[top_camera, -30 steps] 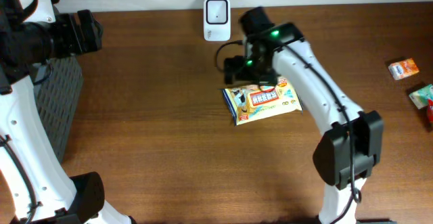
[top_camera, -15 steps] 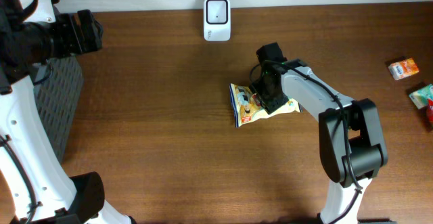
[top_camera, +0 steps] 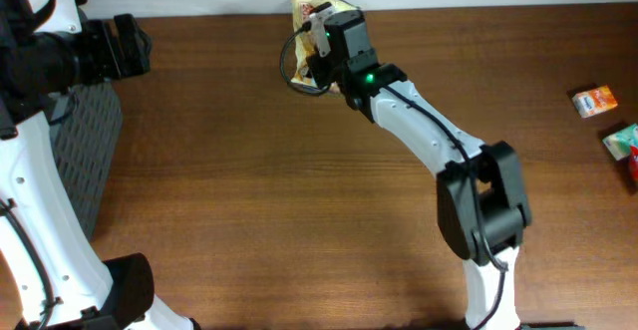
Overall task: Scan the item barcode
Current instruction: 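Hold the yellow bag against the white scanner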
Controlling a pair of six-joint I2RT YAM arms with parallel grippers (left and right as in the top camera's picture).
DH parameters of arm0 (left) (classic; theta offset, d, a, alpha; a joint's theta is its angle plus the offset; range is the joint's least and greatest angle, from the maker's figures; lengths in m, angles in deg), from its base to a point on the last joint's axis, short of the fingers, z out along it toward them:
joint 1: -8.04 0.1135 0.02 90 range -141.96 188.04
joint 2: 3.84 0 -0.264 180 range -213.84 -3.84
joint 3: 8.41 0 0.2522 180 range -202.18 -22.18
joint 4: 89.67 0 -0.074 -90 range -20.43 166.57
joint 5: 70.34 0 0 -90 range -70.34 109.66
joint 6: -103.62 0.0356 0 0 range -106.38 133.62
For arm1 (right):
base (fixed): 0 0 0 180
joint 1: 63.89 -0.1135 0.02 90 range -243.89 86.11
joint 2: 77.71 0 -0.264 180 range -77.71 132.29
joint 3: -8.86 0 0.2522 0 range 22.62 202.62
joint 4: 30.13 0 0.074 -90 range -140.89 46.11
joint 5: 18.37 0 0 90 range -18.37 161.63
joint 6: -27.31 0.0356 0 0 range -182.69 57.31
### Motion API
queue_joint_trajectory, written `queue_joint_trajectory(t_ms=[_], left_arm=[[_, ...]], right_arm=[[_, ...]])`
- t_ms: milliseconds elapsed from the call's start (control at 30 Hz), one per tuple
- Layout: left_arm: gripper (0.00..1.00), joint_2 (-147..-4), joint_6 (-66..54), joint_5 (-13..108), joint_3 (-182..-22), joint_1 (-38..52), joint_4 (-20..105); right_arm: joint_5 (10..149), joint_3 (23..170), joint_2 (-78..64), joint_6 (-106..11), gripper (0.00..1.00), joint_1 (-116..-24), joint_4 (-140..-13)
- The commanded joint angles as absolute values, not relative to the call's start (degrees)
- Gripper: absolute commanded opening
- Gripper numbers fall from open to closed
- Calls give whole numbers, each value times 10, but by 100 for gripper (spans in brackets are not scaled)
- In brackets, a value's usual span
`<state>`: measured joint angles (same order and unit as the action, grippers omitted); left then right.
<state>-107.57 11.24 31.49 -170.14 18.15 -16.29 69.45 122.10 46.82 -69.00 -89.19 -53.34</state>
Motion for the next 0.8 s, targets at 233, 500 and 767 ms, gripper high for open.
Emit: queue_joint_trajectory(t_ms=[233,500,767], left_arm=[[99,-1073,119,319,-1704,182,-161],[99,-1073,119,319,-1704,182,-161],[99,-1073,119,319,-1704,182,-161]], right_arm=[[740,1229,530,-614,4,-833,-450],[928,1229,525,-143,4,-835,-472],[831,1245,524,-271,4,-835,-623]])
